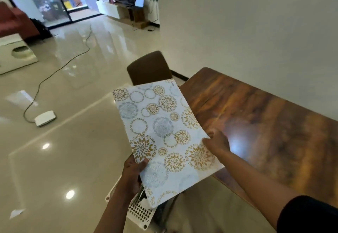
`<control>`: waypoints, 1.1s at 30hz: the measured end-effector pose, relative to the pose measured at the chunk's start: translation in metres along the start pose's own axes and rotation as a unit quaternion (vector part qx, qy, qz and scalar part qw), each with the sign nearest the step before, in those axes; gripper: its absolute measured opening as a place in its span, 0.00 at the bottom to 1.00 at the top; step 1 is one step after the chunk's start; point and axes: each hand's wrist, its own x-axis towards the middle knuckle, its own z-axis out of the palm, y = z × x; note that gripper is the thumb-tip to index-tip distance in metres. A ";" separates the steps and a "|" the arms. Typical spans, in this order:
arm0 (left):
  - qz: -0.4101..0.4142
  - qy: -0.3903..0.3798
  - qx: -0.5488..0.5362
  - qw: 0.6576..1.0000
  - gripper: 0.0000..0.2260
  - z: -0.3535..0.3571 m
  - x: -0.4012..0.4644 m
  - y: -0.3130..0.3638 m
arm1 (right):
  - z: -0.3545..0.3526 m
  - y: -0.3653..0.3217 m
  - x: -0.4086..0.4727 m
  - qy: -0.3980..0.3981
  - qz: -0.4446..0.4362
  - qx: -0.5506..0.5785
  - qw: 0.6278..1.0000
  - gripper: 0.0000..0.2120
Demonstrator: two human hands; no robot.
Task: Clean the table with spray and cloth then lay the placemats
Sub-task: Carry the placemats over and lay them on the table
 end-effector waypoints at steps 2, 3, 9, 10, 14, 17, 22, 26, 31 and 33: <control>-0.010 -0.033 0.013 0.999 0.17 0.020 0.002 0.003 | -0.020 0.017 0.001 0.008 0.017 0.065 0.998 0.14; -0.017 -0.049 0.018 0.998 0.17 0.031 0.002 0.004 | -0.029 0.025 0.000 0.015 0.029 0.091 0.995 0.13; -0.030 -0.111 0.052 0.992 0.17 0.091 0.010 -0.016 | -0.087 0.088 -0.001 0.081 0.063 0.205 0.973 0.08; -0.032 -0.122 0.060 0.990 0.17 0.103 0.013 -0.023 | -0.098 0.099 -0.003 0.089 0.064 0.217 0.970 0.08; -0.044 -0.155 0.089 0.983 0.21 0.156 0.011 -0.046 | -0.141 0.146 -0.012 0.134 0.082 0.255 0.954 0.06; -0.059 -0.157 0.088 0.982 0.29 0.199 -0.001 -0.065 | -0.174 0.181 -0.020 0.164 0.086 0.277 0.943 0.06; -0.070 -0.166 0.057 0.982 0.19 0.269 -0.018 -0.097 | -0.229 0.235 -0.038 0.190 0.105 0.349 0.912 0.05; -0.060 -0.180 0.048 0.981 0.24 0.317 -0.036 -0.114 | -0.263 0.280 -0.050 0.218 0.118 0.363 0.898 0.05; -0.045 -0.188 0.066 0.979 0.21 0.368 -0.063 -0.132 | -0.294 0.325 -0.067 0.233 0.129 0.365 0.892 0.05; -0.040 -0.198 0.081 0.976 0.20 0.385 -0.070 -0.136 | -0.306 0.337 -0.073 0.240 0.125 0.364 0.891 0.05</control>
